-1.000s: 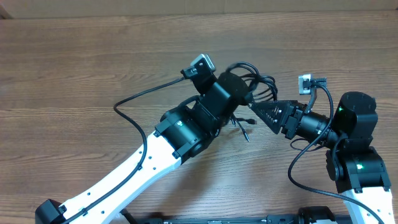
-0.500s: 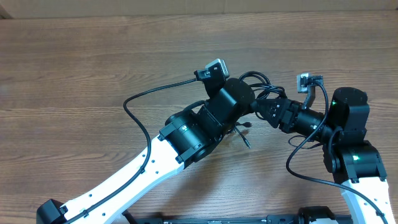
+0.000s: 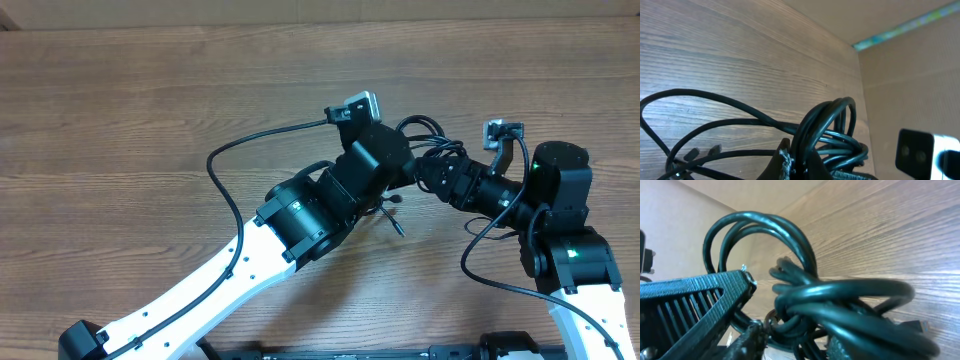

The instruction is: Untangle cables

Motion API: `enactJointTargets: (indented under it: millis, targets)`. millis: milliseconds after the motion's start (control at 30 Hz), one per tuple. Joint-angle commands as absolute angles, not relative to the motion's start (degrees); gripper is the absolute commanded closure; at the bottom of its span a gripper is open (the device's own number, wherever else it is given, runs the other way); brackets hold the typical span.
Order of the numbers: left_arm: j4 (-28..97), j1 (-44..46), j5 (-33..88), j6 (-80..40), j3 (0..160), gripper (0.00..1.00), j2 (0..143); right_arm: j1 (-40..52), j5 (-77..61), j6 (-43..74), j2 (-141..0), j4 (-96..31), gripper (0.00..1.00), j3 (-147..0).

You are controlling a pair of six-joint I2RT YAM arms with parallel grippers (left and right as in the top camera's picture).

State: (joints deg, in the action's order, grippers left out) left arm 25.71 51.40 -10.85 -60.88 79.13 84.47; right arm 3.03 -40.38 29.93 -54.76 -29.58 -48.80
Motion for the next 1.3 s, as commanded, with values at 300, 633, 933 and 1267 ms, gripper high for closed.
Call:
enactJointTargets:
  millis: [300, 633, 933, 1267]
  targets:
    - [25.7, 51.8, -7.9, -56.9, 80.4, 0.96, 84.0, 2.9, -39.9, 30.3, -54.8, -29.3, 0.90, -49.2]
    - [29.9, 51.8, -16.1, -52.4, 80.4, 0.96, 84.0, 2.9, -42.5, 31.5, -54.8, -28.5, 0.96, -49.2]
    - [34.7, 51.7, -22.7, -52.2, 80.4, 0.96, 84.0, 2.9, -47.7, 33.1, -54.8, -25.7, 0.96, -49.2]
    - [36.7, 51.7, -25.5, -52.3, 80.4, 0.96, 84.0, 2.8, -50.3, 33.1, -54.8, -24.4, 0.96, -49.2]
